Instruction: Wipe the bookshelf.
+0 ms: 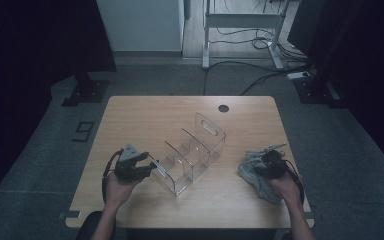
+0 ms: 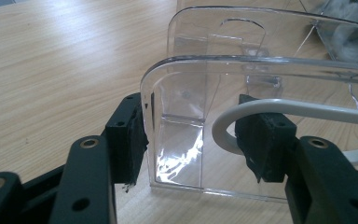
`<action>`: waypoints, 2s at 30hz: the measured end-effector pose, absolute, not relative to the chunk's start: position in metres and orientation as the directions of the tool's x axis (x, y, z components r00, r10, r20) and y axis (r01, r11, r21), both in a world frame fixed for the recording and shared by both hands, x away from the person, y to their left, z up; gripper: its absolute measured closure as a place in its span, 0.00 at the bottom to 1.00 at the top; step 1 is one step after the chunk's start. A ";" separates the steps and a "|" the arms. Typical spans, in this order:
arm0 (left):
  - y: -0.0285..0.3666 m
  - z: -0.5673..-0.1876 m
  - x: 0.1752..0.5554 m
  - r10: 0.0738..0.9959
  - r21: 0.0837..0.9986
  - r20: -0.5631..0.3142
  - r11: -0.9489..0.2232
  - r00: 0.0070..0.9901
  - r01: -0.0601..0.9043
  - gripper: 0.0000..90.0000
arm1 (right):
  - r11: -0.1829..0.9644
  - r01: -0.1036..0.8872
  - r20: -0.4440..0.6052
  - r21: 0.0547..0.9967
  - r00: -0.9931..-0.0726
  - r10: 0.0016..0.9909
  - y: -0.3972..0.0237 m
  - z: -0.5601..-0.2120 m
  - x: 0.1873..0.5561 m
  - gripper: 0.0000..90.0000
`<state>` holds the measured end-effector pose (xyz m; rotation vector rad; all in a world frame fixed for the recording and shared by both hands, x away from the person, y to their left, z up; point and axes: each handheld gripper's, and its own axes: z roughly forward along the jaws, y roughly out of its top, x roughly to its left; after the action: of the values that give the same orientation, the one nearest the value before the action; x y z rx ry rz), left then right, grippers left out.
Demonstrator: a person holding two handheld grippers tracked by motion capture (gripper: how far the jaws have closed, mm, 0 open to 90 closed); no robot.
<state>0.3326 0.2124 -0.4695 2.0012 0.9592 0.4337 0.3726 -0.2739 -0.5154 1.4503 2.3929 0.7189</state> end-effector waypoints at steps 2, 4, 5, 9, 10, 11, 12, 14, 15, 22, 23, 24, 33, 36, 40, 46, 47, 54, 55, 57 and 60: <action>0.212 -0.470 0.331 0.762 0.816 -0.048 -0.343 0.646 0.465 0.50 | 0.359 0.743 0.061 0.565 -0.472 0.880 -0.275 -0.509 0.369 0.74; 0.212 -0.470 0.330 0.758 0.816 -0.049 -0.346 0.650 0.464 0.50 | 0.352 0.726 0.066 0.591 -0.478 0.876 -0.276 -0.503 0.366 0.74; 0.212 -0.470 0.329 0.757 0.816 -0.051 -0.344 0.651 0.464 0.50 | 0.348 0.721 0.071 0.599 -0.480 0.874 -0.276 -0.500 0.365 0.74; 0.213 -0.470 0.328 0.755 0.818 -0.054 -0.342 0.654 0.463 0.50 | 0.351 0.690 0.069 0.634 -0.502 0.862 -0.273 -0.492 0.361 0.74; 0.213 -0.470 0.328 0.754 0.818 -0.056 -0.341 0.654 0.463 0.50 | 0.355 0.681 0.070 0.641 -0.512 0.856 -0.272 -0.489 0.361 0.74; 0.213 -0.470 0.328 0.755 0.819 -0.056 -0.339 0.653 0.462 0.50 | 0.355 0.671 0.070 0.651 -0.518 0.852 -0.270 -0.486 0.361 0.74; 0.213 -0.471 0.328 0.754 0.820 -0.056 -0.339 0.654 0.462 0.50 | 0.356 0.660 0.069 0.661 -0.526 0.848 -0.268 -0.482 0.360 0.74; 0.213 -0.471 0.328 0.753 0.821 -0.058 -0.338 0.655 0.461 0.50 | 0.356 0.642 0.071 0.679 -0.540 0.839 -0.263 -0.476 0.360 0.73; 0.213 -0.471 0.328 0.752 0.820 -0.059 -0.338 0.656 0.461 0.50 | 0.361 0.632 0.065 0.686 -0.548 0.834 -0.260 -0.473 0.361 0.73; 0.214 -0.471 0.328 0.749 0.821 -0.061 -0.338 0.660 0.460 0.50 | 0.381 0.603 0.053 0.700 -0.576 0.815 -0.244 -0.463 0.369 0.73; 0.214 -0.471 0.328 0.749 0.822 -0.062 -0.337 0.660 0.460 0.50 | 0.384 0.602 0.056 0.700 -0.582 0.811 -0.242 -0.461 0.371 0.73; 0.214 -0.471 0.328 0.748 0.822 -0.063 -0.337 0.661 0.460 0.50 | 0.382 0.599 0.055 0.704 -0.582 0.812 -0.239 -0.460 0.373 0.73; 0.214 -0.471 0.329 0.747 0.822 -0.062 -0.338 0.662 0.458 0.50 | 0.378 0.582 0.064 0.720 -0.597 0.799 -0.219 -0.454 0.389 0.72; 0.214 -0.471 0.329 0.745 0.822 -0.063 -0.338 0.664 0.457 0.50 | 0.394 0.572 0.058 0.720 -0.615 0.786 -0.210 -0.457 0.392 0.72; 0.213 -0.471 0.329 0.745 0.823 -0.063 -0.338 0.664 0.456 0.50 | 0.422 0.553 0.041 0.718 -0.639 0.768 -0.200 -0.460 0.396 0.71; 0.211 -0.471 0.328 0.743 0.822 -0.058 -0.343 0.667 0.454 0.50 | 0.456 0.523 0.018 0.720 -0.671 0.741 -0.190 -0.461 0.397 0.72; 0.211 -0.471 0.328 0.743 0.822 -0.058 -0.342 0.666 0.454 0.50 | 0.461 0.519 0.016 0.720 -0.677 0.736 -0.188 -0.461 0.396 0.72; 0.210 -0.471 0.328 0.745 0.823 -0.058 -0.341 0.665 0.454 0.50 | 0.495 0.490 -0.006 0.717 -0.707 0.707 -0.177 -0.461 0.391 0.73; 0.210 -0.471 0.328 0.745 0.823 -0.059 -0.341 0.665 0.454 0.50 | 0.499 0.489 -0.005 0.716 -0.711 0.703 -0.175 -0.461 0.390 0.73; 0.209 -0.471 0.328 0.746 0.823 -0.058 -0.341 0.664 0.455 0.50 | 0.509 0.480 -0.009 0.715 -0.721 0.693 -0.171 -0.461 0.387 0.73; 0.209 -0.471 0.328 0.745 0.822 -0.058 -0.342 0.665 0.455 0.50 | 0.528 0.472 -0.019 0.706 -0.733 0.680 -0.166 -0.461 0.384 0.73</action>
<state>0.3277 0.2092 -0.4710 1.9965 0.9315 0.4145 0.3842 -0.1658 -0.4608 0.9614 2.4775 1.0139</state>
